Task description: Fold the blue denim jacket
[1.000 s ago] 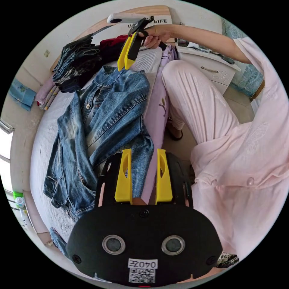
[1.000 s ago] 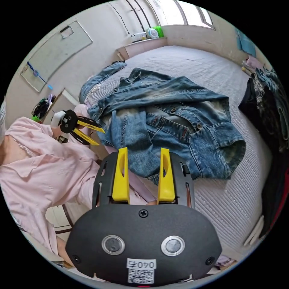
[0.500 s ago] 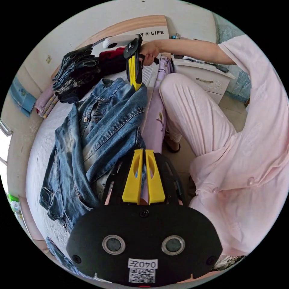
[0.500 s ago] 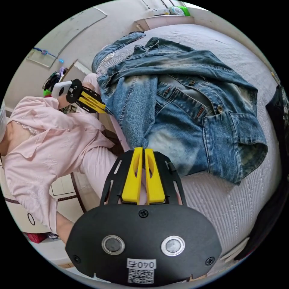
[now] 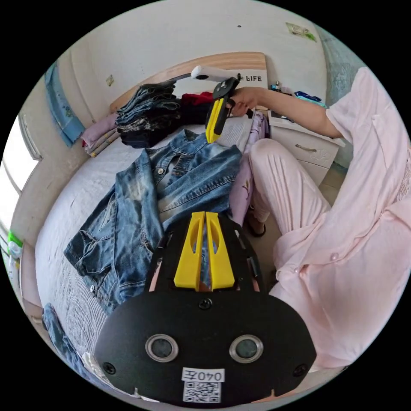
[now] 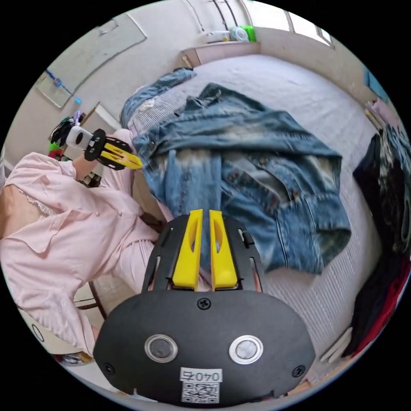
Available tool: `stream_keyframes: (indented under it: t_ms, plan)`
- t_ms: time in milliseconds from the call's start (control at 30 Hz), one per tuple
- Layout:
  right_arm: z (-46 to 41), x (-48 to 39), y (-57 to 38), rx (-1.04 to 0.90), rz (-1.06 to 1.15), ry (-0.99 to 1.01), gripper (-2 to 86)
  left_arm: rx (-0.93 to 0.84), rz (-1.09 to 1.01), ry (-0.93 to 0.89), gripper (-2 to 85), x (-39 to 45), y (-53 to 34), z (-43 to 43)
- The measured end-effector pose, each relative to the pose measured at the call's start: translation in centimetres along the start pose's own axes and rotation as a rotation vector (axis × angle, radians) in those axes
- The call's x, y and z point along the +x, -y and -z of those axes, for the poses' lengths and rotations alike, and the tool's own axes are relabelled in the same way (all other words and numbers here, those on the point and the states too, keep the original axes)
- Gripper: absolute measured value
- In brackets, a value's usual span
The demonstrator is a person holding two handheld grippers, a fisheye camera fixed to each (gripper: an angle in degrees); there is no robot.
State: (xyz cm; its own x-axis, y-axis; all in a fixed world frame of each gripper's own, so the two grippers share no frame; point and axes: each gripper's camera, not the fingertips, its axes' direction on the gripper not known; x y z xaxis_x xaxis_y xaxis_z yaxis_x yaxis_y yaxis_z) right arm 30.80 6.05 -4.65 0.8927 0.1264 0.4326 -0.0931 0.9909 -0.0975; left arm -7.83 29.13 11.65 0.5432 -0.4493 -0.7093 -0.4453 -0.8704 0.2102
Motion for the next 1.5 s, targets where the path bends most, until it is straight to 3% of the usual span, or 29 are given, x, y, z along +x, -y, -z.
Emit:
stream_keyframes:
  t_ms: [100, 200, 300, 400, 533, 733, 867, 1067, 1500]
  plan:
    - [-1.5, -4.1, 4.6, -0.008, 0.118, 0.023, -0.2, -0.107, 0.172, 0.061, -0.9, -4.7, -1.0, -1.6]
    - [-6.8, -5.5, 7.1, -0.263, 0.100, 0.015, 0.2, -0.230, 0.302, 0.030, -0.9, -8.2, -3.5, -2.9]
    - [-5.3, -5.5, 8.6, -0.329, 0.043, 0.098, 5.6, -0.092, 0.344, 0.056, -0.9, -10.1, -4.5, 0.8]
    - [1.5, -4.9, 11.5, -0.149, 0.008, 0.023, 10.1, 0.037, 0.327, 0.111, -1.0, -13.4, -2.5, 3.1]
    - [7.2, 1.4, 15.6, 0.049, -0.243, -0.065, 10.3, 0.031, 0.310, 0.090, -0.3, -19.9, 2.9, -0.1]
    - [9.8, 10.9, 16.7, 0.250, -0.593, 0.042, 10.5, -0.110, 0.258, 0.216, 0.9, -28.0, 12.3, -11.2]
    - [10.7, 16.4, 14.9, 0.380, -0.795, 0.146, 10.6, -0.191, 0.037, 0.311, 4.6, -28.3, 16.2, -18.1]
    - [11.4, 19.3, 14.3, 0.438, -0.833, 0.242, 10.2, -0.215, -0.238, 0.330, 4.1, -26.9, 16.9, -22.2]
    - [11.9, 21.0, 14.3, 0.442, -0.842, 0.304, 10.3, -0.178, -0.237, 0.151, 3.3, -30.0, 19.1, -21.7]
